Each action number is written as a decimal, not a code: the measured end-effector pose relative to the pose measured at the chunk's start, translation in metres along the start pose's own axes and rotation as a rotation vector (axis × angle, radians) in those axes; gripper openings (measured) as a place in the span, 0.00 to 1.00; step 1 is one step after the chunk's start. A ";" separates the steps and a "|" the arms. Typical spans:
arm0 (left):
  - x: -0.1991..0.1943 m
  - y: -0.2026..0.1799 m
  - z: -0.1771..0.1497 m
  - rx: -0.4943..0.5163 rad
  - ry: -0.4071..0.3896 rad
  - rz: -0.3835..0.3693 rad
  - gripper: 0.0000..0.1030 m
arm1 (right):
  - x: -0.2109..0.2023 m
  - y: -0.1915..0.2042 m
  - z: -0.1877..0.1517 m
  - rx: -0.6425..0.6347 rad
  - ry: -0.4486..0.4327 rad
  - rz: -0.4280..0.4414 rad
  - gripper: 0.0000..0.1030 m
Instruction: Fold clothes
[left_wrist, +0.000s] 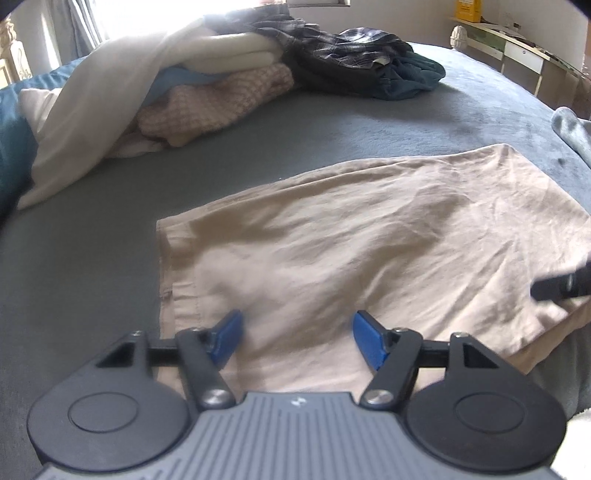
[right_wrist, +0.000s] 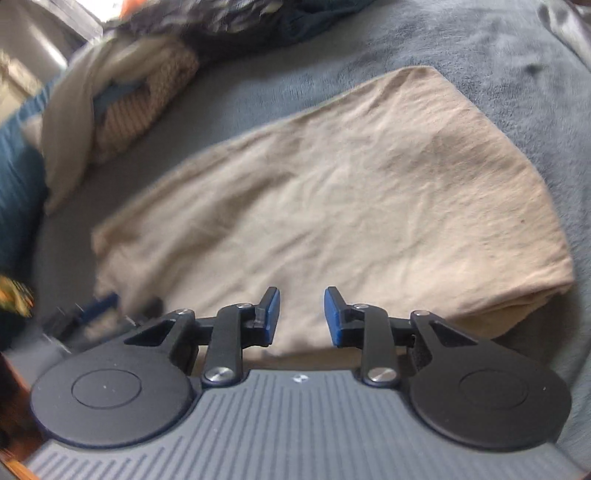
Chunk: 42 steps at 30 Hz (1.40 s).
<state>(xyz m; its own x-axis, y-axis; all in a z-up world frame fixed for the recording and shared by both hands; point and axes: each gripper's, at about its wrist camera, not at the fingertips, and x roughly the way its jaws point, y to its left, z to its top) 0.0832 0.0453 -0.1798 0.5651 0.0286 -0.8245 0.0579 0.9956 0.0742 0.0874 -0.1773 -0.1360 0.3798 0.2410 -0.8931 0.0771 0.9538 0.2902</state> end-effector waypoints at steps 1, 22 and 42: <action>0.000 0.000 0.000 -0.001 0.004 0.002 0.67 | 0.005 -0.001 -0.003 -0.033 0.012 -0.013 0.25; -0.022 -0.001 0.014 -0.082 0.006 0.035 0.69 | 0.019 0.020 -0.026 -0.311 -0.056 0.033 0.73; -0.046 -0.006 0.022 -0.154 -0.055 -0.007 0.93 | -0.040 -0.008 -0.009 -0.178 -0.340 -0.183 0.99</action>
<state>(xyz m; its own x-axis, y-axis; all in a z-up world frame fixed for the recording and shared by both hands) 0.0749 0.0365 -0.1302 0.6098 0.0212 -0.7923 -0.0630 0.9978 -0.0218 0.0631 -0.1930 -0.1062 0.6596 0.0204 -0.7513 0.0221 0.9987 0.0466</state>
